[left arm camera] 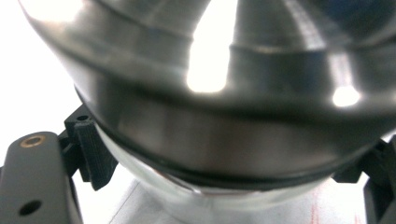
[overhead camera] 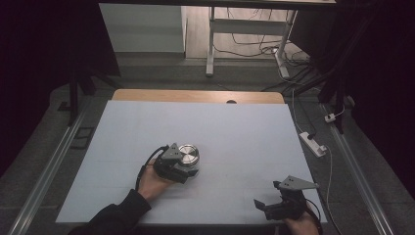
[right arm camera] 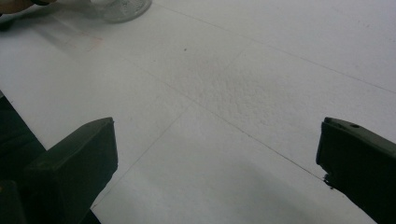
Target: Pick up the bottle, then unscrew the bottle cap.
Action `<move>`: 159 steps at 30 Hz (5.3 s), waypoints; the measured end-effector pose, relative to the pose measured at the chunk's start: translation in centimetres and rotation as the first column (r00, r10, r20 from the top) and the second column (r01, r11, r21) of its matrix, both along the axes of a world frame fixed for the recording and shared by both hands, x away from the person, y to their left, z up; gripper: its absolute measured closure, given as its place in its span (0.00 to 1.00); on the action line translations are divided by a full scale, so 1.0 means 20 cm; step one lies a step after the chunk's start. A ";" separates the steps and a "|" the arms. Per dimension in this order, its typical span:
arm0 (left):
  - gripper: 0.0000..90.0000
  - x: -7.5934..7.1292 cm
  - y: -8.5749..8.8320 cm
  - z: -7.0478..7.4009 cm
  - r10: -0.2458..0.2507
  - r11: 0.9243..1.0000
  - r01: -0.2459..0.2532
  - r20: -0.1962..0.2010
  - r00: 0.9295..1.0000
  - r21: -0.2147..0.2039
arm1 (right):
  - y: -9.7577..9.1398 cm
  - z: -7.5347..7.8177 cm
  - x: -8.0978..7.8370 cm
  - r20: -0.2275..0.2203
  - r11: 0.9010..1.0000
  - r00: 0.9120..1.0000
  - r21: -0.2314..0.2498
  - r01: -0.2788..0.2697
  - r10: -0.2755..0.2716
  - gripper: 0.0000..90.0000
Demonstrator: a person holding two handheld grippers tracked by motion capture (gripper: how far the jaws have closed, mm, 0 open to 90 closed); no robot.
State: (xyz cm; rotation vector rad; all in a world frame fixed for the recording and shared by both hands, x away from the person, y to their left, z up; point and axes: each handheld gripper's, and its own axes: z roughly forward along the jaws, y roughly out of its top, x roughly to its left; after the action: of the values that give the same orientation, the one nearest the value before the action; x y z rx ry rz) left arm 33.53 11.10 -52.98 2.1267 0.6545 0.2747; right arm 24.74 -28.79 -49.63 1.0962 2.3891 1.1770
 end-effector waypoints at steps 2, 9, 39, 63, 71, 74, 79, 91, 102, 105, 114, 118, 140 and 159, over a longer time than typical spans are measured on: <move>0.17 0.00 0.00 0.00 -0.001 1.000 0.001 -0.009 1.000 -0.011 | 0.00 0.00 0.00 0.000 1.000 1.000 0.000 0.000 0.000 0.00; 0.17 -0.03 0.00 0.05 -0.012 1.000 0.012 -0.001 1.000 -0.024 | 0.00 0.00 0.00 0.010 1.000 1.000 0.000 -0.003 0.003 0.00; 0.17 -0.22 -0.05 0.18 -0.104 0.994 0.104 0.018 0.994 -0.021 | 0.04 0.03 -0.01 0.045 0.999 0.999 0.018 -0.032 0.031 0.00; 0.17 -0.21 -0.05 0.19 -0.114 0.993 0.114 0.018 0.993 -0.018 | 0.17 0.09 0.00 0.066 0.993 0.992 0.028 -0.113 0.111 0.00; 0.17 -0.21 -0.06 0.18 -0.115 0.993 0.115 0.018 0.993 -0.023 | 0.22 0.11 0.01 0.088 0.986 0.984 0.057 -0.157 0.152 0.00; 0.17 -0.21 -0.06 0.18 -0.115 0.993 0.115 0.018 0.993 -0.024 | 0.23 0.12 0.02 0.097 0.982 0.982 0.078 -0.171 0.163 0.00; 0.17 -0.21 -0.06 0.18 -0.120 0.992 0.120 0.016 0.993 -0.025 | 0.30 0.15 0.04 0.105 0.972 0.976 0.118 -0.202 0.190 0.00; 0.17 -0.21 -0.07 0.18 -0.122 0.992 0.122 0.015 0.992 -0.032 | 0.50 0.21 0.11 0.114 0.959 0.959 0.089 -0.268 0.258 0.00; 0.17 -0.22 -0.07 0.19 -0.121 0.992 0.122 0.023 0.992 -0.036 | 0.67 0.26 0.19 0.101 0.948 0.957 0.141 -0.286 0.273 0.00; 0.17 -0.22 -0.08 0.19 -0.116 0.992 0.117 0.026 0.993 -0.036 | 0.72 0.27 0.20 0.104 0.944 0.954 0.146 -0.295 0.281 0.00; 0.17 -0.22 -0.11 0.18 -0.102 0.994 0.103 0.018 0.995 -0.029 | 0.85 0.24 0.22 0.134 0.943 0.949 0.140 -0.302 0.284 0.04; 0.17 -0.22 -0.11 0.18 -0.099 0.994 0.099 0.014 0.995 -0.034 | 0.88 0.23 0.24 0.155 0.941 0.946 0.147 -0.306 0.283 0.06; 0.17 -0.22 -0.10 0.19 -0.282 0.958 0.283 0.014 0.959 -0.049 | 0.86 0.23 0.30 0.211 0.800 0.811 0.158 -0.579 0.545 0.20; 0.17 -0.22 -0.09 0.19 -0.255 0.965 0.255 0.012 0.967 -0.052 | 0.85 0.21 0.36 0.110 0.762 0.776 0.144 -0.631 0.621 0.00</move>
State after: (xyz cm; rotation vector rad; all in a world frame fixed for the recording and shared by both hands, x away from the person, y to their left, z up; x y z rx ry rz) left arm 29.22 9.27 -49.21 2.1302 0.3740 0.1187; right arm 31.93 -11.71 -45.35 0.2543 2.7382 1.6106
